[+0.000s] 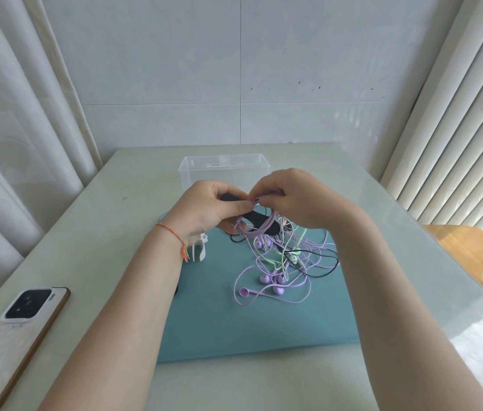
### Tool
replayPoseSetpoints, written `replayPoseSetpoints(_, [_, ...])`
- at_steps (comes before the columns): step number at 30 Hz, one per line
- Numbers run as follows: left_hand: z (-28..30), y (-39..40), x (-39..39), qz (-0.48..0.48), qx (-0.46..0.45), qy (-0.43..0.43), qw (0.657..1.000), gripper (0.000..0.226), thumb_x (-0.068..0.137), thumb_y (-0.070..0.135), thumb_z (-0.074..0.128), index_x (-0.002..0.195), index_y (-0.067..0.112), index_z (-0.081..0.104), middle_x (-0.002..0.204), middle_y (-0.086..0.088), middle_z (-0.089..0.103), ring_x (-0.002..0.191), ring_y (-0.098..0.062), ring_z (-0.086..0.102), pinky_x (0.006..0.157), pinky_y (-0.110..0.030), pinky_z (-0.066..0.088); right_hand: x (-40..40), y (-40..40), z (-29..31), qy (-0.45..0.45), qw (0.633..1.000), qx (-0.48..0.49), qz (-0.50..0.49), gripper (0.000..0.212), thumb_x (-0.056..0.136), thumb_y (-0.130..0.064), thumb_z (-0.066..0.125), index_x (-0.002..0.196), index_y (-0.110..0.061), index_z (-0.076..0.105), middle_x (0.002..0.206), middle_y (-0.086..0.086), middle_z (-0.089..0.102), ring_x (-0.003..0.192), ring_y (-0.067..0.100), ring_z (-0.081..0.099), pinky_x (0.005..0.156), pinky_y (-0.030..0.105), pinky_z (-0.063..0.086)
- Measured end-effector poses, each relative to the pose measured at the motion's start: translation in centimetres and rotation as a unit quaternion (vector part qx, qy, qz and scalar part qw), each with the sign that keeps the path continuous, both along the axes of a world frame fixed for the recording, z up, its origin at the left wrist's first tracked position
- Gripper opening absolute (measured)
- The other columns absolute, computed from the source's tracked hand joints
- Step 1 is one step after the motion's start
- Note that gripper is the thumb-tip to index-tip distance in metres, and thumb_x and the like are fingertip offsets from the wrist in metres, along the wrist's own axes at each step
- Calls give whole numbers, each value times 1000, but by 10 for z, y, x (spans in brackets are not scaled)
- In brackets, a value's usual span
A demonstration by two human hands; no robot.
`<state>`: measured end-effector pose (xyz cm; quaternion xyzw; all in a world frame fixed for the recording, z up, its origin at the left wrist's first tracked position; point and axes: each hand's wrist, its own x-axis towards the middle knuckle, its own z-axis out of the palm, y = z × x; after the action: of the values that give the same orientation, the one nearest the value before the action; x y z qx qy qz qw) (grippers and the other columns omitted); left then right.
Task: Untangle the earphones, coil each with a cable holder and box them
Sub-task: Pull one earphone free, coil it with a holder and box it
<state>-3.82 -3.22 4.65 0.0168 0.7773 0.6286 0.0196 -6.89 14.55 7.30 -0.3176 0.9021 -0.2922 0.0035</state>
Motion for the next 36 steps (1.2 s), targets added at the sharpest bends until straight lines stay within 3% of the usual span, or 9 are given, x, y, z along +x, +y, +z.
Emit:
replayPoseSetpoints(4, [0, -1, 0, -8, -23, -18, 1000, 18, 77, 4, 77, 94, -1, 71, 82, -19, 69, 63, -26, 63, 54, -25, 55, 2, -6, -1, 17, 1000, 14, 17, 21, 93, -12, 55, 100, -22, 73, 89, -9, 62, 88, 12, 55, 74, 20, 42])
replayPoseSetpoints(7, [-1, 1, 0, -5, -42, -17, 999, 17, 79, 6, 76, 93, -3, 72, 79, -18, 72, 54, -17, 63, 52, -21, 52, 3, -8, -1, 16, 999, 16, 22, 21, 93, -12, 54, 100, -23, 72, 93, -6, 63, 90, 13, 56, 78, 22, 43])
replayPoseSetpoints(10, [-3, 0, -1, 10, -37, -6, 999, 15, 79, 8, 76, 90, -1, 73, 71, -14, 69, 58, -21, 64, 55, -24, 54, 3, -8, -2, 11, 1000, 8, 18, 19, 93, -12, 54, 103, -23, 67, 96, -4, 65, 92, 13, 59, 81, 25, 46])
replayPoseSetpoints(14, [-4, -2, -3, 48, -7, 19, 999, 6, 78, 7, 77, 80, 3, 73, 70, -21, 64, 58, -25, 66, 58, -28, 56, 3, -10, -7, -2, 996, -92, -16, 31, 87, -9, 58, 112, -15, 42, 78, -6, 62, 75, -2, 60, 65, 11, 44])
replayPoseSetpoints(17, [-8, 1, -7, 116, -3, 60, 991, 5, 78, 8, 77, 74, 9, 74, 74, -24, 69, 62, -28, 67, 70, -40, 60, 0, -15, -12, -7, 992, -99, -73, 41, 81, -7, 58, 115, -12, 37, 74, -4, 57, 66, 10, 55, 56, 22, 43])
replayPoseSetpoints(23, [-13, 7, -13, 212, 30, 120, 969, 15, 80, 11, 76, 67, 19, 73, 59, -10, 67, 52, -23, 64, 68, -49, 60, -1, -24, -18, -43, 979, -54, -191, 30, 79, -28, 62, 101, -12, 51, 85, 0, 58, 72, 20, 54, 53, 28, 39])
replayPoseSetpoints(26, [-15, 11, -13, 239, 52, 138, 960, 15, 79, 12, 77, 66, 17, 72, 53, -4, 64, 52, -22, 64, 68, -49, 60, 2, -33, -21, -15, 968, -97, -231, 28, 80, -26, 61, 99, -7, 52, 81, 1, 57, 77, 25, 57, 58, 29, 41])
replayPoseSetpoints(30, [-18, 16, -14, 253, 59, 150, 954, 12, 79, 17, 75, 70, 10, 71, 61, -11, 69, 58, -30, 69, 68, -49, 60, 4, -42, -26, 43, 951, -155, -266, 21, 82, -12, 55, 100, -2, 50, 85, 11, 61, 77, 32, 57, 63, 36, 44])
replayPoseSetpoints(36, [-19, 19, -14, 242, 55, 164, 955, 13, 82, 15, 73, 70, 13, 71, 62, -12, 69, 58, -29, 68, 69, -50, 60, -4, -35, -24, 67, 944, -154, -283, 15, 81, -9, 52, 93, -6, 61, 85, 8, 65, 80, 27, 56, 63, 31, 38])
